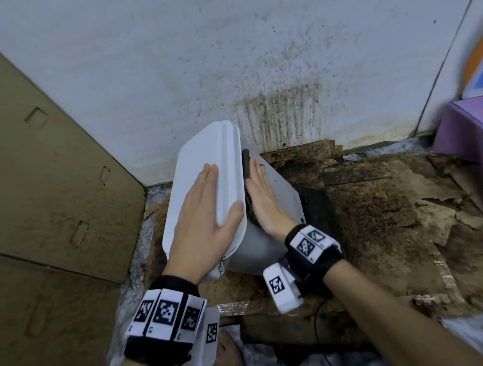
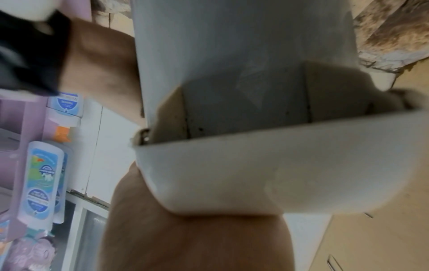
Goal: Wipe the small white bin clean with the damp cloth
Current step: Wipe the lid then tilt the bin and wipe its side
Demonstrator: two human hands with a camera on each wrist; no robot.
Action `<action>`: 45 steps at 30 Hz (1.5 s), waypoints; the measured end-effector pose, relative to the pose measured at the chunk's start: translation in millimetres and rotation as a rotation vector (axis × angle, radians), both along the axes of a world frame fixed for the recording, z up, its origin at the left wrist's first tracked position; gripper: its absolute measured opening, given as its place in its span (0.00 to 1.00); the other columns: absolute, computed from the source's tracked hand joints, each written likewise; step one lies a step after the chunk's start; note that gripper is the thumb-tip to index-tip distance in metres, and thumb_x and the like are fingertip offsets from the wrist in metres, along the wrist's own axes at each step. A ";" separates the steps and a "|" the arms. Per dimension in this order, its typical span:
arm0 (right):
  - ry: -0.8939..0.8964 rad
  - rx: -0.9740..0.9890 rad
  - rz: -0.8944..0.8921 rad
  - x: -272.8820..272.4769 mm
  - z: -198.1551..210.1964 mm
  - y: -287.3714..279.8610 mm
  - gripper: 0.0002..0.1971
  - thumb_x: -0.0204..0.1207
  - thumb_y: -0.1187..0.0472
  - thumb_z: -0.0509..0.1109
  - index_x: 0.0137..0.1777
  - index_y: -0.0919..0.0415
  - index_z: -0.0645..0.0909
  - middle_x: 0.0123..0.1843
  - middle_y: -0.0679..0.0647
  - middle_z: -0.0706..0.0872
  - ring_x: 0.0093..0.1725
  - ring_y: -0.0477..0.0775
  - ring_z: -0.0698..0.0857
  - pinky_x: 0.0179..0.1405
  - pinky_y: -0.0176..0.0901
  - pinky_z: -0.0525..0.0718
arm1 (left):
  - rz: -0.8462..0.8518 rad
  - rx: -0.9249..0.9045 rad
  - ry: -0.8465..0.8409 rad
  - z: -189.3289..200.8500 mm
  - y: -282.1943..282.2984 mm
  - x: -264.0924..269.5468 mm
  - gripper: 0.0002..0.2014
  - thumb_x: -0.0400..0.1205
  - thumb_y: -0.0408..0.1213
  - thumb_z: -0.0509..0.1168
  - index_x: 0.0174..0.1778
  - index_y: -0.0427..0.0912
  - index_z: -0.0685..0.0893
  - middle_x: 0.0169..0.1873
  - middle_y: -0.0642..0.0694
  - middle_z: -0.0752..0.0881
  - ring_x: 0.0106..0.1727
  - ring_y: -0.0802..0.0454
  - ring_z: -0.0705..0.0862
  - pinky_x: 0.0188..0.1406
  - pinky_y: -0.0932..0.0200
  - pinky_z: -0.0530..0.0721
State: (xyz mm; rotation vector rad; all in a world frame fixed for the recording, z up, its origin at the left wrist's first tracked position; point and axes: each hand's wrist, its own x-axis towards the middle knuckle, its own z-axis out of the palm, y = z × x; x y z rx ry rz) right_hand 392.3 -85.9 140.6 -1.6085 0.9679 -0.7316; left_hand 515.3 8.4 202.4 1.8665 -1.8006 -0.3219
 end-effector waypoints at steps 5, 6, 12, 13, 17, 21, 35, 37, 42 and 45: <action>0.105 0.010 0.103 -5.3 -9.3 -47.6 0.30 0.92 0.49 0.39 0.87 0.53 0.29 0.88 0.47 0.29 0.86 0.45 0.30 0.87 0.51 0.35 | -0.001 0.003 0.016 0.0 1.6 4.3 0.39 0.84 0.64 0.52 0.90 0.55 0.50 0.89 0.60 0.52 0.87 0.67 0.49 0.87 0.58 0.52; 0.115 0.005 0.119 -7.8 -13.7 -52.7 0.30 0.92 0.49 0.39 0.87 0.53 0.29 0.88 0.47 0.28 0.86 0.45 0.30 0.87 0.51 0.35 | -0.002 0.002 0.016 0.0 1.3 4.4 0.39 0.84 0.64 0.53 0.90 0.55 0.50 0.89 0.61 0.52 0.87 0.68 0.49 0.86 0.59 0.52; 0.147 0.018 0.077 -27.3 -61.6 -50.0 0.29 0.93 0.52 0.39 0.86 0.56 0.29 0.87 0.48 0.28 0.86 0.45 0.30 0.84 0.40 0.32 | -0.002 0.013 0.019 1.4 2.1 6.6 0.40 0.83 0.66 0.53 0.90 0.57 0.50 0.88 0.64 0.52 0.87 0.70 0.50 0.85 0.60 0.53; 0.170 0.046 0.073 -32.3 -70.7 -48.8 0.29 0.93 0.52 0.39 0.86 0.56 0.29 0.87 0.48 0.28 0.86 0.45 0.30 0.83 0.39 0.32 | 0.002 0.015 0.021 1.6 2.6 8.5 0.40 0.82 0.66 0.53 0.90 0.57 0.50 0.88 0.65 0.52 0.87 0.70 0.50 0.85 0.60 0.53; 0.257 0.170 0.070 -52.2 -101.8 -46.2 0.29 0.93 0.53 0.38 0.85 0.58 0.27 0.87 0.49 0.26 0.85 0.46 0.29 0.79 0.34 0.31 | 0.021 0.014 0.028 0.7 4.2 14.8 0.40 0.81 0.67 0.53 0.89 0.58 0.51 0.88 0.66 0.53 0.86 0.70 0.52 0.85 0.59 0.55; 0.268 0.235 -0.006 -59.8 -125.4 -47.6 0.29 0.92 0.51 0.38 0.86 0.56 0.29 0.88 0.49 0.28 0.86 0.44 0.30 0.82 0.40 0.30 | 0.016 0.014 0.037 1.5 4.1 13.4 0.40 0.81 0.68 0.53 0.89 0.59 0.51 0.87 0.67 0.53 0.86 0.70 0.52 0.84 0.58 0.55; 0.132 0.256 -0.099 -8.4 -57.4 -55.4 0.29 0.92 0.50 0.41 0.88 0.52 0.33 0.89 0.51 0.31 0.87 0.50 0.31 0.86 0.54 0.34 | 0.010 0.020 0.007 3.2 3.2 9.0 0.39 0.83 0.63 0.55 0.90 0.56 0.51 0.88 0.64 0.53 0.86 0.70 0.51 0.84 0.62 0.53; 0.105 0.170 -0.039 0.8 -32.5 -58.3 0.29 0.92 0.51 0.40 0.88 0.52 0.32 0.88 0.51 0.30 0.87 0.51 0.30 0.86 0.57 0.34 | 0.008 0.024 0.006 3.3 3.7 7.7 0.39 0.84 0.62 0.55 0.90 0.56 0.51 0.88 0.65 0.52 0.86 0.71 0.51 0.84 0.63 0.53; 0.130 -0.161 0.235 19.2 -13.1 -68.0 0.31 0.89 0.45 0.35 0.88 0.54 0.31 0.89 0.49 0.29 0.86 0.51 0.28 0.86 0.69 0.41 | 0.022 0.016 0.014 2.5 3.5 12.1 0.39 0.84 0.63 0.55 0.90 0.57 0.49 0.88 0.66 0.52 0.86 0.72 0.50 0.84 0.65 0.52; 0.066 -0.162 0.194 14.6 -17.2 -68.2 0.31 0.90 0.43 0.37 0.88 0.50 0.32 0.89 0.47 0.31 0.86 0.47 0.30 0.88 0.58 0.38 | 0.032 0.021 0.023 2.5 3.6 13.4 0.38 0.84 0.62 0.55 0.90 0.57 0.50 0.88 0.66 0.52 0.86 0.72 0.51 0.84 0.65 0.52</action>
